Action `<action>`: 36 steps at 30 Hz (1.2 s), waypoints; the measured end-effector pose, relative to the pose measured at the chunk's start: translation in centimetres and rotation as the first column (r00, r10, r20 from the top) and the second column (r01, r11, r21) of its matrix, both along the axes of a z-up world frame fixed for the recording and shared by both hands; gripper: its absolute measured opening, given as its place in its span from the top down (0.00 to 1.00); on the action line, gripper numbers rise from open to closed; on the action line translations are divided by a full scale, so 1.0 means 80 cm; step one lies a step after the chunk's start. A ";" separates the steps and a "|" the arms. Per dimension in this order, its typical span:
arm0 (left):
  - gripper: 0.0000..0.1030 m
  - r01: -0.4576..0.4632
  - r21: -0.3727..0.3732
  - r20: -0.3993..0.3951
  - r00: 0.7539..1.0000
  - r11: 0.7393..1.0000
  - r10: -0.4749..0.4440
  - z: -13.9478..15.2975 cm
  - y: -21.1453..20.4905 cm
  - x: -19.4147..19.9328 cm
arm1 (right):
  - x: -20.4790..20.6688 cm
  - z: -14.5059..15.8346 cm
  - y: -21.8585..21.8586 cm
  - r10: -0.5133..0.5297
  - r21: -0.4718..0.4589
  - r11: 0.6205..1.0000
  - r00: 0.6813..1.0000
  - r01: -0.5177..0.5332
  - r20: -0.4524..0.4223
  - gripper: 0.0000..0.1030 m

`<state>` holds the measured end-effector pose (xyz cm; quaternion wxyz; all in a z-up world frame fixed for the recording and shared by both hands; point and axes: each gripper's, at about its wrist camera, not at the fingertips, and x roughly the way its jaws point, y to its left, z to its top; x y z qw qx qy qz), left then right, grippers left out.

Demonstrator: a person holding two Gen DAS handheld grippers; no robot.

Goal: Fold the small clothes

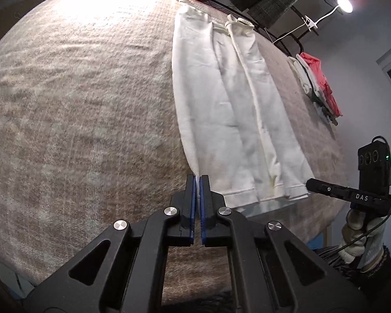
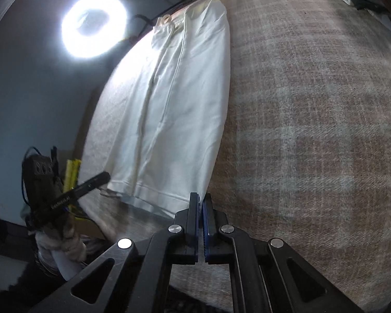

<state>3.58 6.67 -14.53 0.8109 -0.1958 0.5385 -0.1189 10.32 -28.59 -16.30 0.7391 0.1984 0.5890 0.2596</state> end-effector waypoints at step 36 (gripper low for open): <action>1.00 -0.117 0.009 -0.034 0.993 0.993 0.117 0.001 0.004 0.189 | 0.189 0.017 0.010 -0.150 0.080 0.985 0.989 0.150 -0.007 1.00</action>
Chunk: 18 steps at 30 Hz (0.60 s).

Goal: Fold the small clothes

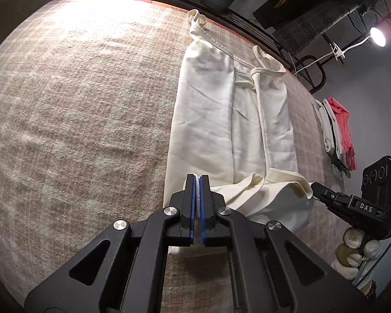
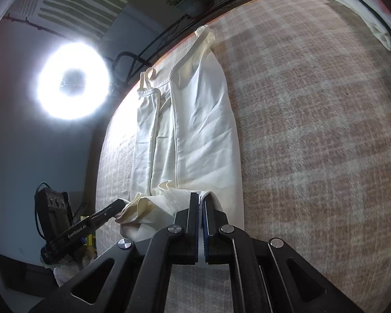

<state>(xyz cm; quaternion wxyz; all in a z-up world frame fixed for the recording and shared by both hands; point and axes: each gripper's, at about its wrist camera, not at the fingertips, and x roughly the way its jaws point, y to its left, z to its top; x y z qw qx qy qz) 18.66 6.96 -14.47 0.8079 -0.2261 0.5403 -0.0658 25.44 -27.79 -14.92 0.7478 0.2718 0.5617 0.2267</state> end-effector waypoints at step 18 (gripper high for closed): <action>0.88 0.143 0.022 0.075 0.987 0.989 -0.144 0.011 -0.032 -0.027 | -0.020 0.011 0.048 0.237 -0.139 0.965 0.967 -0.223 0.094 0.80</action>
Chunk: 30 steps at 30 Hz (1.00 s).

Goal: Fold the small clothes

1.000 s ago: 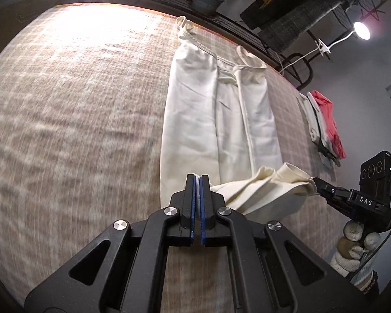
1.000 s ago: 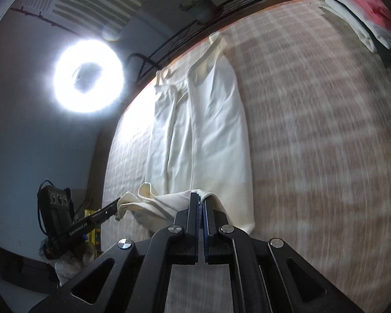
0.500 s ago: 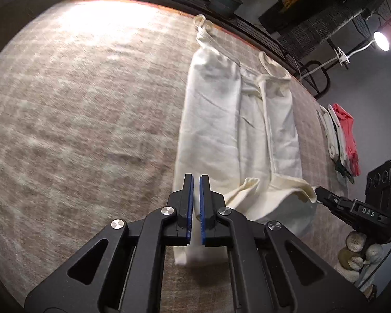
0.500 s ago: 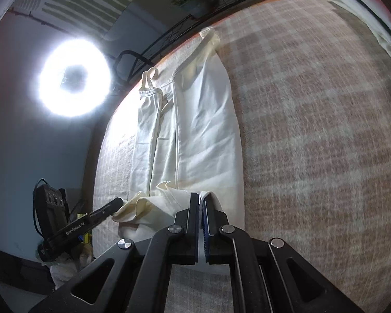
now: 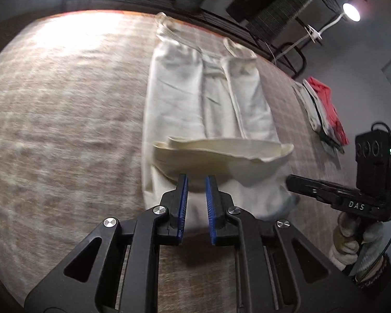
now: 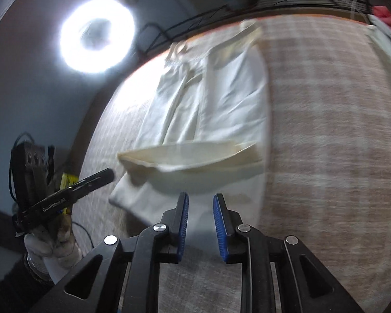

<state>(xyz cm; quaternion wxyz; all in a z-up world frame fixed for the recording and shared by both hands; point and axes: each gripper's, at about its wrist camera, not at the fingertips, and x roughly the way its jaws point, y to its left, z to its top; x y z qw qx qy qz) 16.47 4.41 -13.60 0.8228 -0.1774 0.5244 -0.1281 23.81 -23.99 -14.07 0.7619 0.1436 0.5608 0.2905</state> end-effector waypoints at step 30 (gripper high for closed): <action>0.89 0.139 0.294 0.105 0.979 0.946 -0.177 -0.022 -0.030 -0.044 | -0.042 -0.007 0.018 0.077 -0.255 0.966 0.992 -0.048 0.104 0.72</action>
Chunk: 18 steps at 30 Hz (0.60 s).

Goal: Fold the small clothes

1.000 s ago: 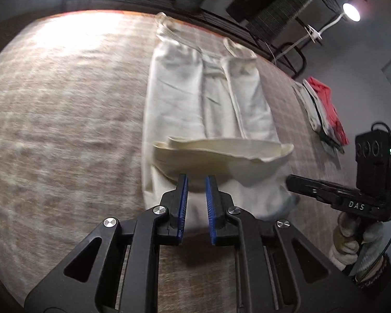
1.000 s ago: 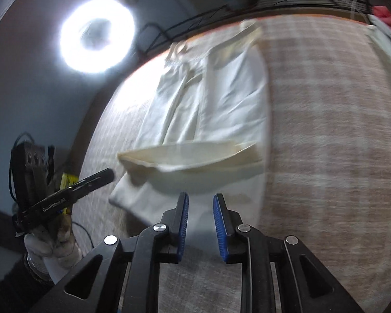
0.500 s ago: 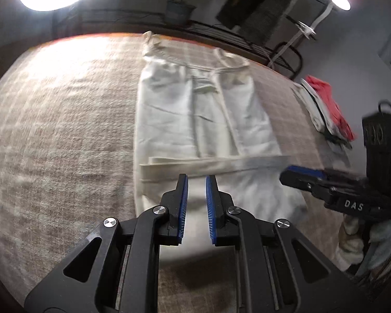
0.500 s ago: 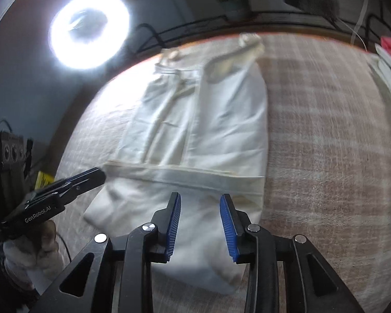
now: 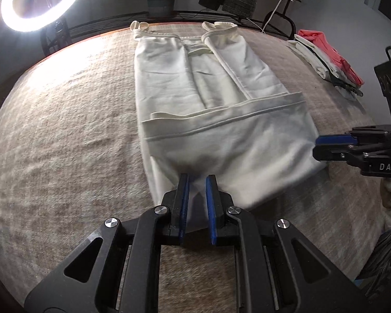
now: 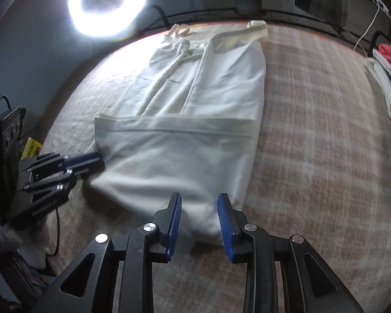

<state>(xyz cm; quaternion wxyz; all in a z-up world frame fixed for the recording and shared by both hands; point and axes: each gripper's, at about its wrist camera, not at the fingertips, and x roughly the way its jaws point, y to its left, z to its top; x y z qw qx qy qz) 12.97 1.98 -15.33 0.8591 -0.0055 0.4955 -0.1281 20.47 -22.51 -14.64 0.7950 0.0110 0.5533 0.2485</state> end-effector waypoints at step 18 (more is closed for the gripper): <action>0.66 -0.196 -0.138 -0.016 0.981 0.971 0.196 0.043 0.065 0.125 | 0.100 0.037 -0.042 -0.136 0.141 0.981 0.990 0.131 0.029 0.73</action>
